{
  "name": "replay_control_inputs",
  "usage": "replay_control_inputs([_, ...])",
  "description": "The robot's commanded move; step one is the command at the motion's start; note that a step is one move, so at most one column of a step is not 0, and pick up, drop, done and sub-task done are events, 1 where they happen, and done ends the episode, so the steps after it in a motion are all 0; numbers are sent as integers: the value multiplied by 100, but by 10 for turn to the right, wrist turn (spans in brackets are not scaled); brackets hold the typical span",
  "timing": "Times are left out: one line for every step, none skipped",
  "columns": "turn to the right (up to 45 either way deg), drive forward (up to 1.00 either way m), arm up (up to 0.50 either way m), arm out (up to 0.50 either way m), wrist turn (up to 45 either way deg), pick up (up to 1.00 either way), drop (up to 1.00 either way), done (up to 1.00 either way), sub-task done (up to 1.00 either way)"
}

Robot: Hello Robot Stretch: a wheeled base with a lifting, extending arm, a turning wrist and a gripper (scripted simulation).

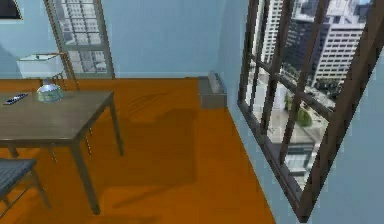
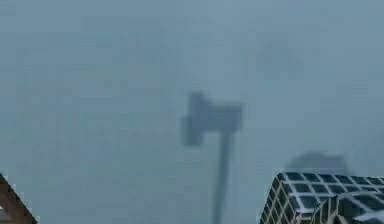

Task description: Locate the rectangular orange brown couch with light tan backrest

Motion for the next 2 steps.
replay_control_inputs([0,25,0,0,0,0,0,0,0])
replay_control_inputs([0,100,0,0,0,0,0,0,0])
